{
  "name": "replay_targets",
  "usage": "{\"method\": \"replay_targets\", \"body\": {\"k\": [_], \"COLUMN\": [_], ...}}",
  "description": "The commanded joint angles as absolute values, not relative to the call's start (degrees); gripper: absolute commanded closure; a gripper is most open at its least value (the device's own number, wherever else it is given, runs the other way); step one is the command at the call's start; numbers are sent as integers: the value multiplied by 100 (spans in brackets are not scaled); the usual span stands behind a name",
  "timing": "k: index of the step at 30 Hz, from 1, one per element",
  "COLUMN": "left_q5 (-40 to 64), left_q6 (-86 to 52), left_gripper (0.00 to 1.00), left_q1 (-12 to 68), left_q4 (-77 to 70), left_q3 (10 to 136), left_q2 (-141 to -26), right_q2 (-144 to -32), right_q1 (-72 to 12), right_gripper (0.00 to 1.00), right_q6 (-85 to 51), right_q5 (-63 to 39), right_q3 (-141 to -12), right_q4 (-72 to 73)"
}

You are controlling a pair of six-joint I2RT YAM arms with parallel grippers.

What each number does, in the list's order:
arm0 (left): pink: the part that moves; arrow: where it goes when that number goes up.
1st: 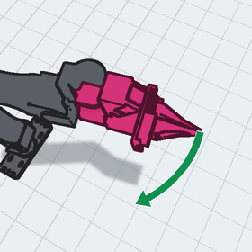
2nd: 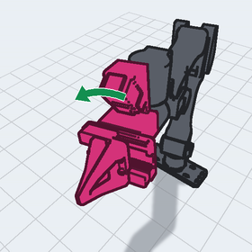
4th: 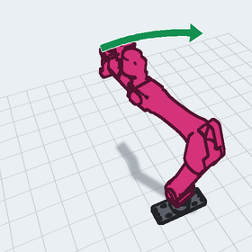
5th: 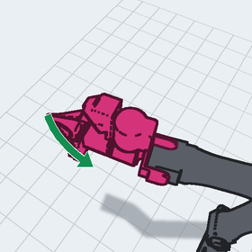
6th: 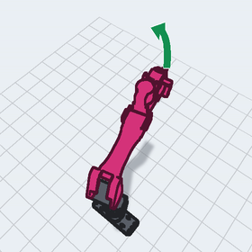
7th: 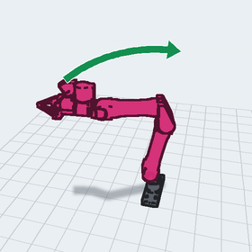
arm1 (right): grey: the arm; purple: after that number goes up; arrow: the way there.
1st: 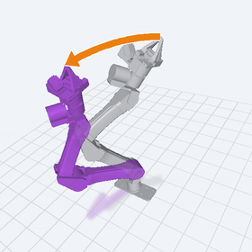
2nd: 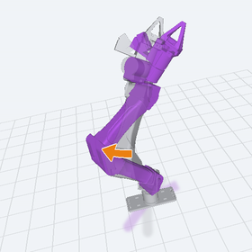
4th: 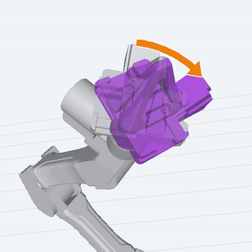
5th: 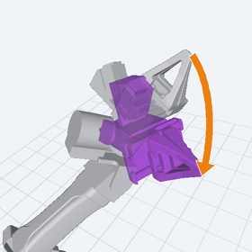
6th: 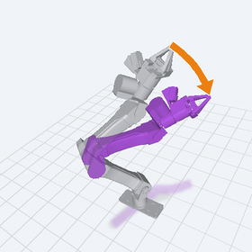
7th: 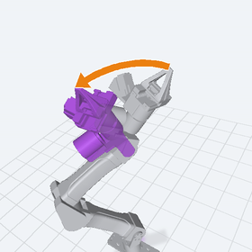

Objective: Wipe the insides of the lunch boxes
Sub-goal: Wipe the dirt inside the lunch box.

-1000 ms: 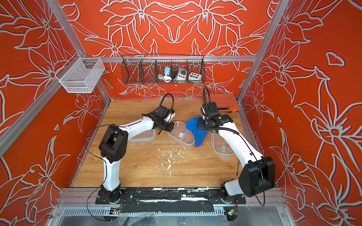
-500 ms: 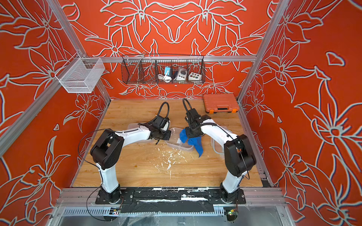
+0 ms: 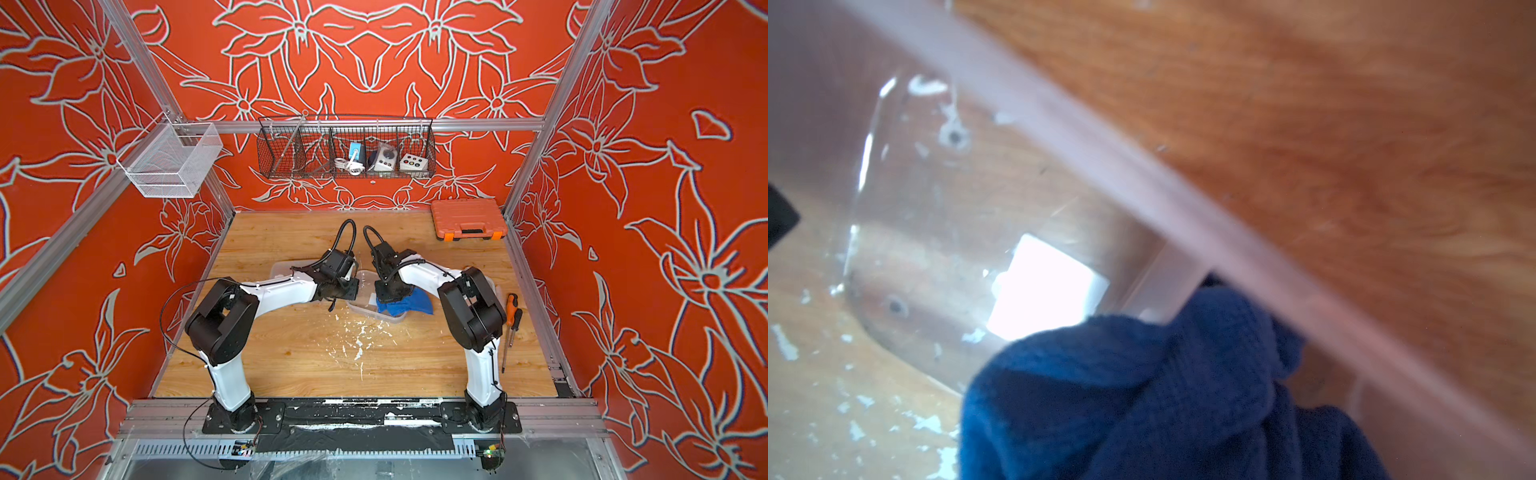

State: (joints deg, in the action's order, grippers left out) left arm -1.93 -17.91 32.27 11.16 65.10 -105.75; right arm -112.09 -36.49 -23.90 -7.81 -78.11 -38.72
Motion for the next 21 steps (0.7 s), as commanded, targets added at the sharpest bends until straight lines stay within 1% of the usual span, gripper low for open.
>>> {"method": "replay_targets", "body": {"k": [1,6,9,11,15,21], "left_q5": [-78,-176,-234,-343,-457,-609], "left_q6": [-1868,-1888,-1845,-1776,-1710,-1535], "left_gripper": [100,100,100,100,100,100], "left_q1": [3331,3272,3188,3143,3103,3150], "left_q4": [835,869,861,880,816,633], "left_q3": [6493,6608,6636,6640,6568,6337], "left_q2": [-10457,-10620,-10722,-10747,-10616,-10281], "right_q2": [-11088,-10696,-10487,-10414,-10478,-10831], "right_q1": [-3883,-3998,-4025,-4021,-4012,-3947], "right_gripper": [100,100,100,100,100,100], "right_q6": [-2628,-2410,-2042,-1663,-1163,-1053], "right_q5": [-1637,-2049,-2112,-1683,-160,1260], "right_q3": [-7363,-6747,-6587,-6595,-6729,-7250], "right_q4": [-3423,-3570,-4110,-4727,-5666,-5907]}}
